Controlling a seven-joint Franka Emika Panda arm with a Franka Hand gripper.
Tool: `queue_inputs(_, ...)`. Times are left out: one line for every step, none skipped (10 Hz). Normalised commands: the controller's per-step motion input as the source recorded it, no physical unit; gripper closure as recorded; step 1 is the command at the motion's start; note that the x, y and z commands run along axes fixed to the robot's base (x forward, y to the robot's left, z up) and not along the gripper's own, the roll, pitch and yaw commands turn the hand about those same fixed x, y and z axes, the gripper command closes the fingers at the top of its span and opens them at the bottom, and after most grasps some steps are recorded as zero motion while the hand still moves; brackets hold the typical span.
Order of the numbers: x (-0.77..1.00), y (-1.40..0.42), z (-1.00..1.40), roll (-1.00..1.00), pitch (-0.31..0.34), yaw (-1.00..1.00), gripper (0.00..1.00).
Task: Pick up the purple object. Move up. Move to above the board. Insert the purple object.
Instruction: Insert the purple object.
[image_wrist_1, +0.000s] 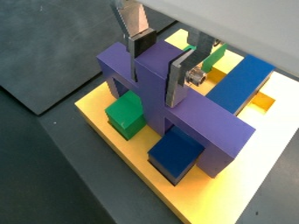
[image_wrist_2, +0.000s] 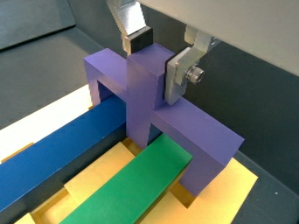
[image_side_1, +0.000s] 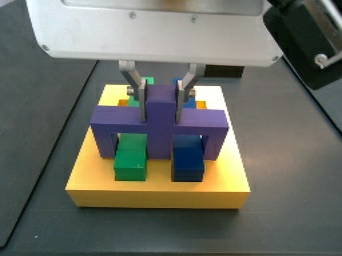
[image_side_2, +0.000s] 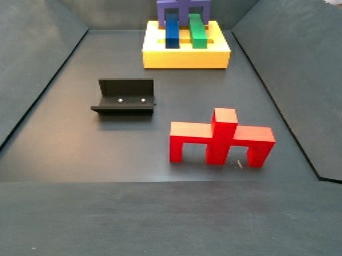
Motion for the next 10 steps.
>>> queue_inputs(-0.09,0.0,0.0,0.13,-0.184,0.0,1.0)
queue_inputs(0.0,0.0,0.0,0.14,-0.189,0.0,1.0)
queue_inputs(0.0,-0.01,-0.07,0.13,-0.166,0.0,1.0)
queue_inputs(0.0,-0.01,-0.04,0.12,-0.124,0.0,1.0)
queue_inputs(0.15,0.0,-0.02,0.1,-0.096,0.0,1.0)
queue_inputs(0.0,0.0,-0.2,0.05,-0.163,0.05,1.0)
queue_inputs(0.0,-0.01,-0.23,0.0,-0.15,0.0,1.0)
queue_inputs(0.0,0.0,-0.27,-0.01,-0.154,0.0,1.0)
queue_inputs(0.0,0.0,-0.29,0.0,-0.124,0.0,1.0)
queue_inputs(0.01,0.02,-0.37,-0.02,-0.104,0.0,1.0)
